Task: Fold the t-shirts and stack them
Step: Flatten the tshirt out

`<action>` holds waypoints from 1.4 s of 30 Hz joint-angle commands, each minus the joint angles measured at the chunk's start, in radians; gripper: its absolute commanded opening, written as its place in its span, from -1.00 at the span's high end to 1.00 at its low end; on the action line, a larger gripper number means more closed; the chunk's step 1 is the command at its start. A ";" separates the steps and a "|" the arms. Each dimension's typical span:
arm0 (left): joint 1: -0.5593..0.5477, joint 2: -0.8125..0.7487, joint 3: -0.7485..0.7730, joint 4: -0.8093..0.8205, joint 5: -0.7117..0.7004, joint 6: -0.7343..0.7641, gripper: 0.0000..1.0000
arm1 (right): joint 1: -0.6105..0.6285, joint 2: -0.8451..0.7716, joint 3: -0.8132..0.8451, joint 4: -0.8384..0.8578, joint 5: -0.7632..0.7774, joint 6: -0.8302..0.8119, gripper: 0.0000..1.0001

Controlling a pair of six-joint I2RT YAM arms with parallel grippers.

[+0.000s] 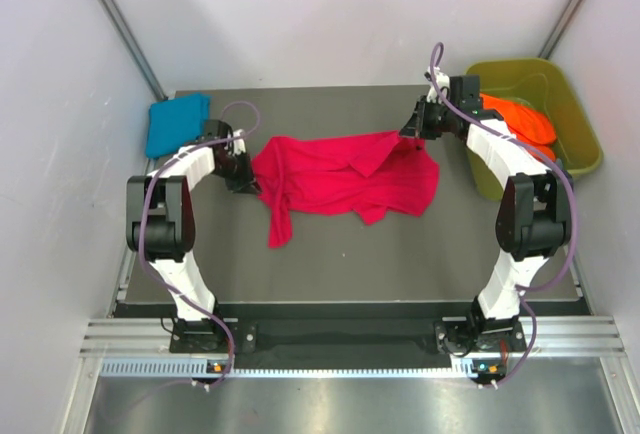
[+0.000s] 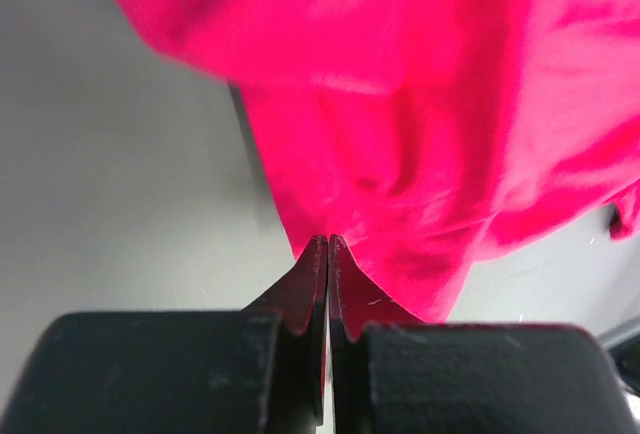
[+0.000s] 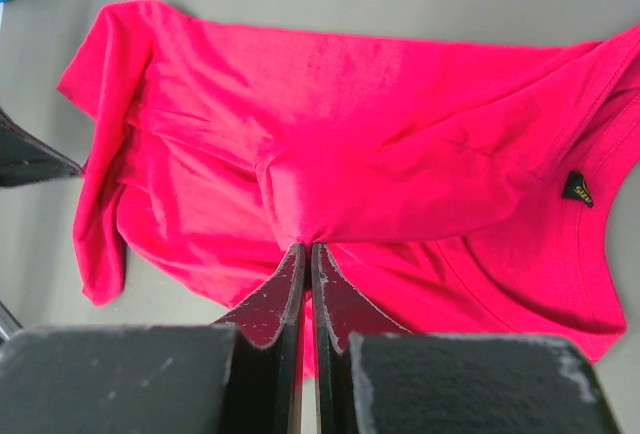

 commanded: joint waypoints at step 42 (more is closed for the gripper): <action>0.029 0.029 0.014 0.067 0.060 -0.072 0.70 | -0.018 -0.024 -0.007 0.044 0.034 -0.020 1.00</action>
